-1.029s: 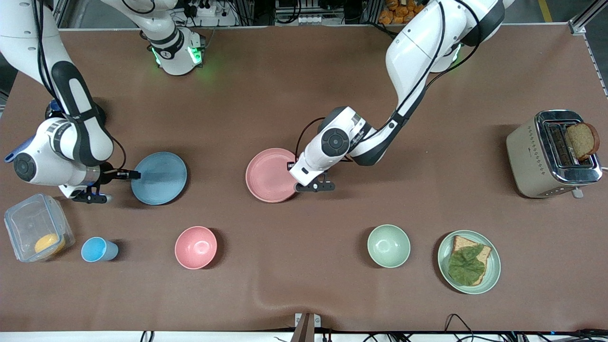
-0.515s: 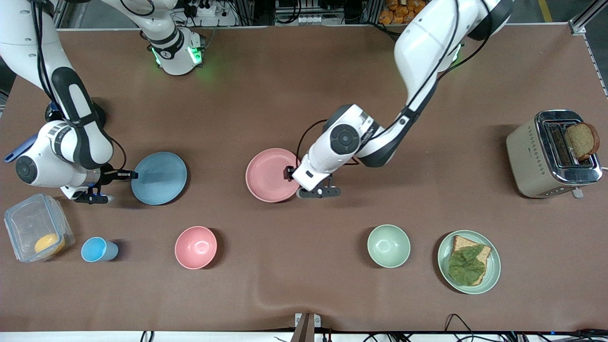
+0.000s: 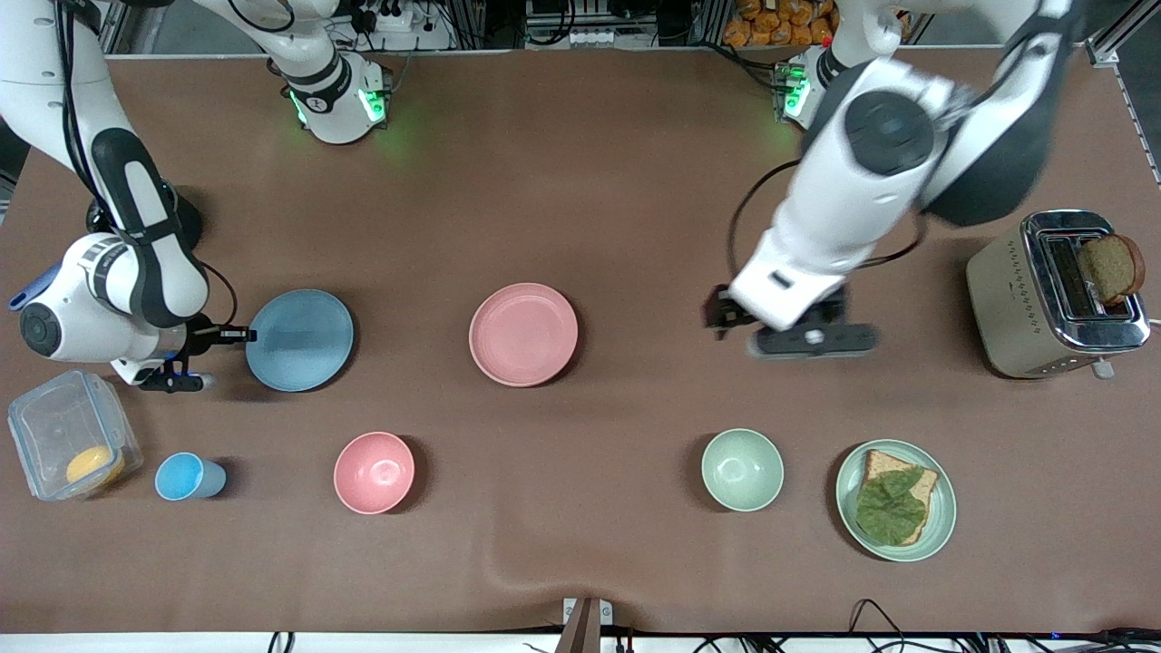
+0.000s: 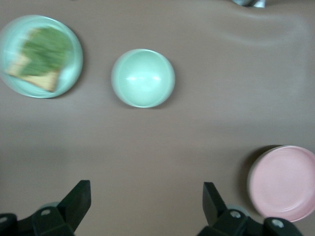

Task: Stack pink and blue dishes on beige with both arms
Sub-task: 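Open the left gripper and withdraw while the right gripper lifts the blue plate, then carry the blue plate with the right gripper onto the pink plate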

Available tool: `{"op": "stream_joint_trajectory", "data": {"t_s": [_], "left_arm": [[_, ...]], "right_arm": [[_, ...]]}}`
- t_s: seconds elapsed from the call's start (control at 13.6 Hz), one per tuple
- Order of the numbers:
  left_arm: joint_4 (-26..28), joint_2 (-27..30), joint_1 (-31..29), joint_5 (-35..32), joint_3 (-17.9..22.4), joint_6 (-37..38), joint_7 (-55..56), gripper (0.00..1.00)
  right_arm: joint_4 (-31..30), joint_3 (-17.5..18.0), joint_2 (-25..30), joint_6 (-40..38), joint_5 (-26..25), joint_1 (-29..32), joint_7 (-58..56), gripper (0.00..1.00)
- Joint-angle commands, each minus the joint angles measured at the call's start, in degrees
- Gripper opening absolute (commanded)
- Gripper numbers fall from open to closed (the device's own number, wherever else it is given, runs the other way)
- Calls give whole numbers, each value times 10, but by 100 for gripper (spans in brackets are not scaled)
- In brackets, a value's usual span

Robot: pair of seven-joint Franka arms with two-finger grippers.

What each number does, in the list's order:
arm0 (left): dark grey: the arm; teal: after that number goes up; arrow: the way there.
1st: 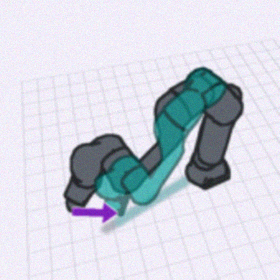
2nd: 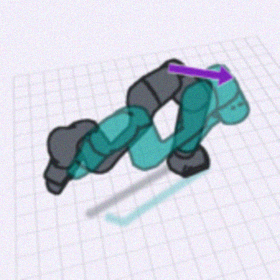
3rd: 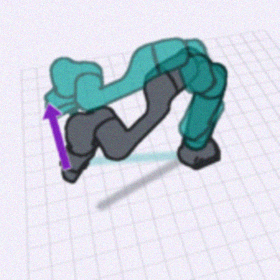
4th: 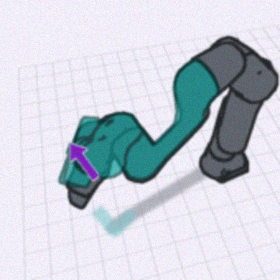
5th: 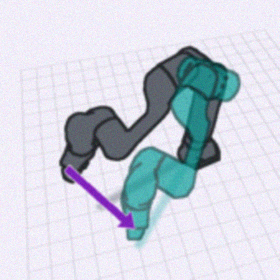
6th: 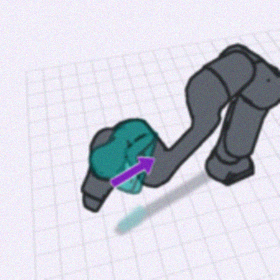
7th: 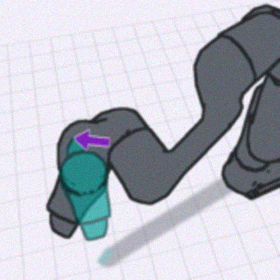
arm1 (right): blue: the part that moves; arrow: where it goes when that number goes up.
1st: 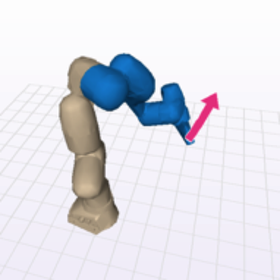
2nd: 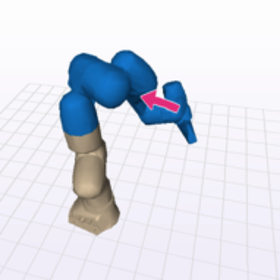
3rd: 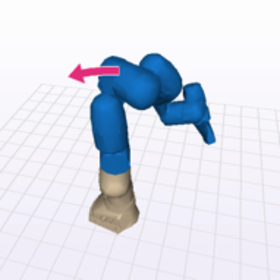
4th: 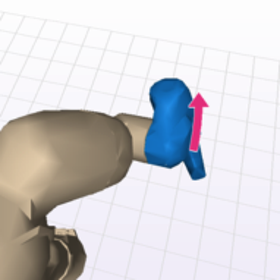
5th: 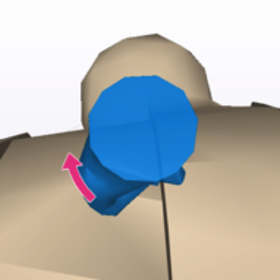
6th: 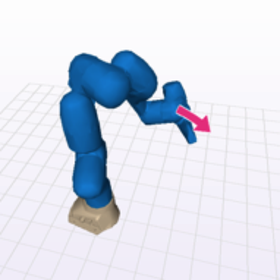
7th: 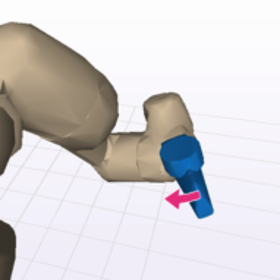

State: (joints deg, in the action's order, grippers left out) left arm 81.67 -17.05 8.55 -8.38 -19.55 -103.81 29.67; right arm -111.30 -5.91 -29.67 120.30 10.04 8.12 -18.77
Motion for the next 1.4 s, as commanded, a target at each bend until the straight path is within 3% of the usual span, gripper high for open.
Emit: {"op": "stream_joint_trajectory", "data": {"t_s": [0.0,0.44,0.59,0.88,1.18,1.32], "left_arm": [[25,57,-49,-11,-3,37,-60,100],[23,128,-123,-6,-2,108,-144,100],[27,146,-118,0,38,119,-180,100],[31,154,-117,14,72,130,-217,100],[25,160,-107,15,92,135,-216,100],[25,160,-106,15,91,135,-216,100]], "right_arm": [[42,6,-4,-62,7,9,-14,0],[136,34,17,-244,23,-15,-14,0],[132,38,46,-255,23,-57,-7,0],[130,39,54,-250,28,-137,18,0],[122,38,46,-207,94,-209,23,0],[123,38,33,-165,99,-256,31,0]]}}
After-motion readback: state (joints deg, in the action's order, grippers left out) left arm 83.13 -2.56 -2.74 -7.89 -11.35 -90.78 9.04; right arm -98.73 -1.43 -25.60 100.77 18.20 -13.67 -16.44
